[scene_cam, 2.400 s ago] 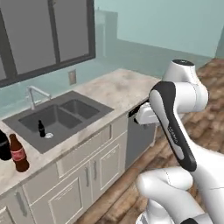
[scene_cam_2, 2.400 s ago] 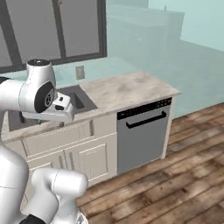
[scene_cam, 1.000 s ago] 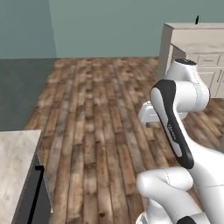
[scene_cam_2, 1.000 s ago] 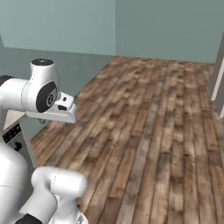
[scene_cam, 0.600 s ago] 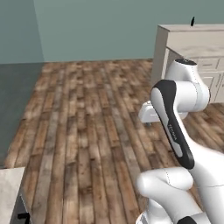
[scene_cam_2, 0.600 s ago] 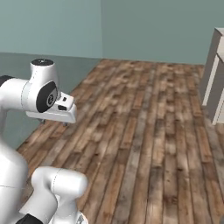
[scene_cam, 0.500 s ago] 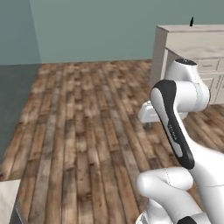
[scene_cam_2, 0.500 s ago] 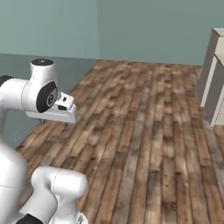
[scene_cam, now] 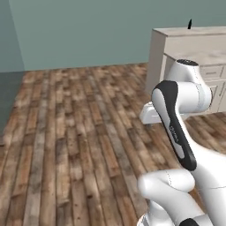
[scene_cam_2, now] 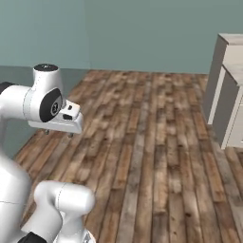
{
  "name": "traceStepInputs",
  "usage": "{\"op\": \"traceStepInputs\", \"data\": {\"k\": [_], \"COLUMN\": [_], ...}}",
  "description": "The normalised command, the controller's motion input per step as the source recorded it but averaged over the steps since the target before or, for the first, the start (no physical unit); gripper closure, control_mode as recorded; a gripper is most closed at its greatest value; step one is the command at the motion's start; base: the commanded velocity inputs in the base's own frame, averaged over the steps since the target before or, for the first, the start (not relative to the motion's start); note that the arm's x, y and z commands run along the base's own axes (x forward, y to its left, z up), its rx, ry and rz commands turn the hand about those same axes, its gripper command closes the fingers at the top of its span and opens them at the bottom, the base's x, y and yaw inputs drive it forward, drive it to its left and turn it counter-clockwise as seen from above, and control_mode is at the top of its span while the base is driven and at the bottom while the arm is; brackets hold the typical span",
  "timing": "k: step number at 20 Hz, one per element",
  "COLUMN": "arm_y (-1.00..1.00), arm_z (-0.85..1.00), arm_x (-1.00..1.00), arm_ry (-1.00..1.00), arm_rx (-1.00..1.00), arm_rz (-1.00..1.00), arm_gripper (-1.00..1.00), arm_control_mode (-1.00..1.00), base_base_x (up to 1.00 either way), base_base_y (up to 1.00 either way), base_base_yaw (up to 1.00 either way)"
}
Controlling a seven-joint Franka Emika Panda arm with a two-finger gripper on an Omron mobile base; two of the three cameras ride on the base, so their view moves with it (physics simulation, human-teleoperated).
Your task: Place the large bottle from the dining counter next to the other large bottle outside the sink, and place the small bottle from the dining counter next to the other small bottle inside the sink.
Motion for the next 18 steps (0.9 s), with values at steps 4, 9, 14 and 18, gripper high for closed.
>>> {"op": "traceStepInputs", "data": {"k": [4,9,14,18], "arm_y": [0.0,0.0,0.0,0.0], "arm_z": [0.0,0.0,0.0,0.0], "arm_x": [0.0,0.0,0.0,0.0], "arm_ry": [0.0,0.0,0.0,0.0], "arm_rx": [0.0,0.0,0.0,0.0], "arm_rz": [0.0,0.0,0.0,0.0], "arm_gripper": [-1.0,-1.0,-1.0,-1.0], "arm_control_mode": [1.0,1.0,1.0,1.0], "base_base_x": [1.0,1.0,1.0,1.0], "base_base_y": [0.26,0.26,0.35,0.38], "base_base_yaw": [-0.19,-0.19,-0.17,-0.15]}}
